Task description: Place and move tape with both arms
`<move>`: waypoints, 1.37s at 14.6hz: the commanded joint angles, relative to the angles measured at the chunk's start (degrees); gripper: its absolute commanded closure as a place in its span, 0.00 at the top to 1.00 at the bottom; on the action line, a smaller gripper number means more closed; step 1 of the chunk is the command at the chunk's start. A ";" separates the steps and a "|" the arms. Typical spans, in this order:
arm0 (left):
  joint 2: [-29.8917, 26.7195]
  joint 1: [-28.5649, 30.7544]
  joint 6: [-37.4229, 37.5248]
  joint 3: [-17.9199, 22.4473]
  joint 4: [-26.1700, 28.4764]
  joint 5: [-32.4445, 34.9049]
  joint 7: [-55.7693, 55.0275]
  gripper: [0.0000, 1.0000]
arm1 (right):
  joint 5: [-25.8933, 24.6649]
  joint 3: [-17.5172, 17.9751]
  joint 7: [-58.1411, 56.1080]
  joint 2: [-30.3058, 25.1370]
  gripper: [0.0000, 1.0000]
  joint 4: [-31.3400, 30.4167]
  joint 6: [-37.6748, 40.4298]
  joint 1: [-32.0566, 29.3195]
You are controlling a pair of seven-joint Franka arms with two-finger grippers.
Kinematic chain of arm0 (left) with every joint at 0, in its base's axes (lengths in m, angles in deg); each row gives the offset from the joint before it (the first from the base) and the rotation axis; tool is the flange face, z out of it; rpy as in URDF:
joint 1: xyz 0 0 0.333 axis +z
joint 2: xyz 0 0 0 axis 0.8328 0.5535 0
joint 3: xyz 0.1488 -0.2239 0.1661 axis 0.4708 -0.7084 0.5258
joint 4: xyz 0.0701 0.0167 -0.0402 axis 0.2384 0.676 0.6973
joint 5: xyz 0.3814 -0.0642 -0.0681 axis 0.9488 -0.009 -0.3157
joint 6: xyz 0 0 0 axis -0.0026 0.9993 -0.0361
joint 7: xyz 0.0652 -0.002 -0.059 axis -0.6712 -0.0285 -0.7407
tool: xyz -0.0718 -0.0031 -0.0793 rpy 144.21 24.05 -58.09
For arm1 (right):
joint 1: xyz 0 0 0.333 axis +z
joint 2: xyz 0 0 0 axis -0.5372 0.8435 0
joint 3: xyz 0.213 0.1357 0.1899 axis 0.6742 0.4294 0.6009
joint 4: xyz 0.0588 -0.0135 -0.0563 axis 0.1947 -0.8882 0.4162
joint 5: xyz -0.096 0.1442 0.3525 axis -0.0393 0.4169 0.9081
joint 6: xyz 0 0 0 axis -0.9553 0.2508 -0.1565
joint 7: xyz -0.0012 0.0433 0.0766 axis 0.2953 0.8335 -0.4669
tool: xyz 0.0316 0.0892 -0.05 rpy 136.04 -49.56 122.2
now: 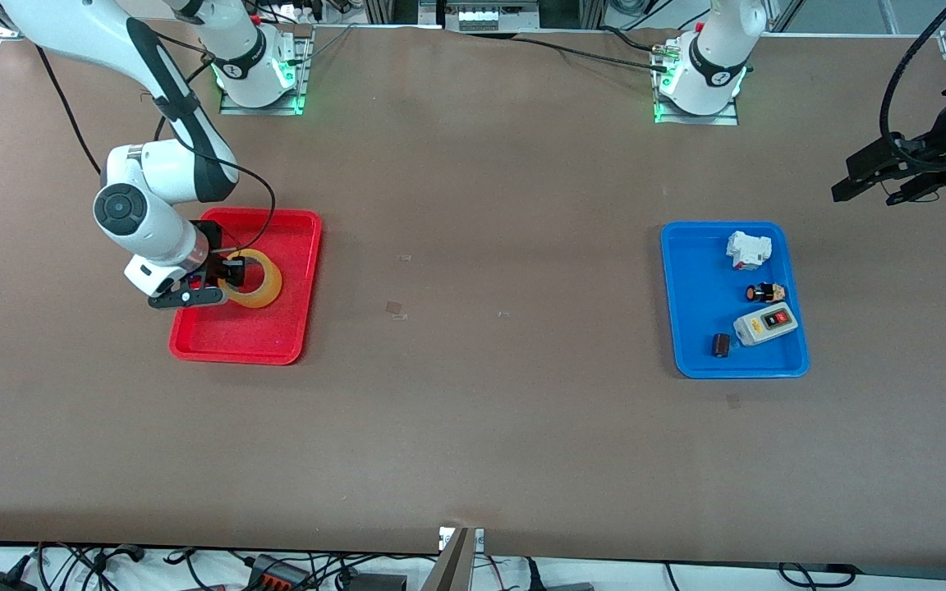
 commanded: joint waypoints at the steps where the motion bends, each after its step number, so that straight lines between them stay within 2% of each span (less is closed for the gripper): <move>1: -0.51 0.20 1.16 -0.21 -0.63 0.77 1.37 1.00 | 0.74 0.74 -0.77 -1.38 0.95 0.30 -0.47 -0.86; 3: -0.51 0.20 0.81 0.13 -0.71 2.34 1.63 1.00 | 0.74 0.83 -1.03 -2.00 0.98 0.91 -0.03 -0.86; 5: -0.51 0.20 0.64 0.40 -0.89 5.59 6.44 1.00 | 0.74 0.74 -1.39 -3.84 0.98 2.84 2.06 -0.86; 10: -0.51 0.20 -0.24 0.49 -0.45 6.22 8.67 1.00 | 1.09 0.92 -0.77 -5.78 0.98 18.81 23.48 -0.69; 13: -0.51 0.20 -0.33 0.40 -0.19 6.30 9.10 1.00 | 2.93 0.92 1.15 -6.48 0.98 27.35 31.67 -0.60; 16: -0.51 0.20 -0.24 0.14 -0.10 6.13 9.11 1.00 | 3.29 0.92 3.18 -8.76 0.99 31.93 35.02 -0.60; 18: -0.34 0.11 -0.33 -0.13 -0.10 6.13 9.11 1.00 | 3.72 1.00 3.53 -10.00 0.99 36.57 42.29 -0.60; 20: -0.25 0.20 -0.33 -0.13 -0.01 6.13 9.11 1.00 | 6.53 1.00 6.42 -10.09 0.99 44.30 51.78 -0.60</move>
